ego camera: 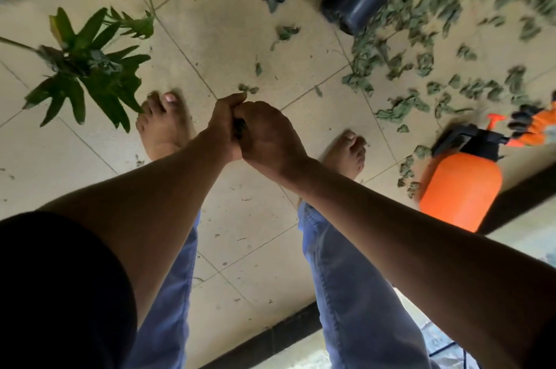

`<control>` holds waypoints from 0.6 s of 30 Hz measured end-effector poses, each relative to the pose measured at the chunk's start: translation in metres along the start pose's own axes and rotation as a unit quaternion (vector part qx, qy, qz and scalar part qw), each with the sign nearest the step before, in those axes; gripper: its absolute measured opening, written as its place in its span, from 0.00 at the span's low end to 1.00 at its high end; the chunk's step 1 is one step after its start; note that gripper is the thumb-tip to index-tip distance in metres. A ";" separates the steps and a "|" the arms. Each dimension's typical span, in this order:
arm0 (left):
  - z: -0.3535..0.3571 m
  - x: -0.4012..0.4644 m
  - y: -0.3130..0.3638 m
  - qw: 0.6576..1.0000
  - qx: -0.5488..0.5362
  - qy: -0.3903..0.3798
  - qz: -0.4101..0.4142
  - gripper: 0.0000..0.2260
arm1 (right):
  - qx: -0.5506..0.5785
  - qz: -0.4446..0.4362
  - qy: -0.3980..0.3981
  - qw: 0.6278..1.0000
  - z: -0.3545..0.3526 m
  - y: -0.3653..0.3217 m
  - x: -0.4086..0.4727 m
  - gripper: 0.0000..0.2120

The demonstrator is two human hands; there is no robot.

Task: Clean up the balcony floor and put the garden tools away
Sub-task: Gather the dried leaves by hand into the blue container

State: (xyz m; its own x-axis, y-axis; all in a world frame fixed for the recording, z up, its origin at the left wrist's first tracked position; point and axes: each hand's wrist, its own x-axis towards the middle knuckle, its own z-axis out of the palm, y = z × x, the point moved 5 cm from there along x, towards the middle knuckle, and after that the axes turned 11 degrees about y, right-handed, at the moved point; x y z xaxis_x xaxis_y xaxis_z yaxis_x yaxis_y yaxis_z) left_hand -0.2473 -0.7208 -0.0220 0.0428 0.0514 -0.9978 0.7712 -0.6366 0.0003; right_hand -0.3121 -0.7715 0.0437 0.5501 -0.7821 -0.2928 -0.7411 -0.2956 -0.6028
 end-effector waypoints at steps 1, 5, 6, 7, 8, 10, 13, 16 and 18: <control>0.002 0.000 0.001 1.000 -0.008 -0.005 0.002 0.17 | -0.002 0.001 0.006 1.000 -0.002 0.000 -0.001 0.09; 0.009 0.002 0.002 0.999 -0.031 -0.017 0.016 0.12 | 0.000 0.010 0.074 0.997 -0.011 0.006 -0.003 0.10; 0.008 0.003 0.002 0.999 -0.032 -0.018 0.018 0.10 | 0.005 0.016 0.089 0.996 -0.011 0.008 -0.001 0.09; 0.008 0.004 0.003 0.999 -0.036 -0.024 0.018 0.08 | 0.008 0.022 0.099 0.995 -0.011 0.010 0.000 0.09; 0.007 0.007 0.003 0.998 -0.049 -0.032 0.016 0.07 | 0.003 0.026 0.109 0.994 -0.010 0.013 0.002 0.09; 0.005 0.011 0.003 0.998 -0.039 -0.038 0.011 0.06 | -0.036 0.030 0.121 0.992 -0.008 0.018 0.002 0.11; 0.002 0.018 0.006 0.999 -0.019 -0.041 0.021 0.05 | -0.103 0.030 0.110 0.988 -0.004 0.023 0.004 0.14; -0.001 0.023 0.008 0.999 -0.034 -0.016 0.016 0.08 | -0.077 -0.003 0.099 0.992 -0.004 0.023 0.009 0.14; -0.001 0.027 0.014 0.997 -0.069 -0.020 0.020 0.11 | -0.008 -0.031 0.086 0.996 -0.004 0.020 0.013 0.12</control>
State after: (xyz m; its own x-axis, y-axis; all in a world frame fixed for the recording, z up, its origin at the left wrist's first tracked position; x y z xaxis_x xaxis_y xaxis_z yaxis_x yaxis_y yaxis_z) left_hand -0.2345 -0.7275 -0.0492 0.0531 -0.0045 -0.9986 0.8491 -0.5261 0.0475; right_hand -0.3212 -0.7900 0.0306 0.5216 -0.8441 -0.1244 -0.7150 -0.3529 -0.6035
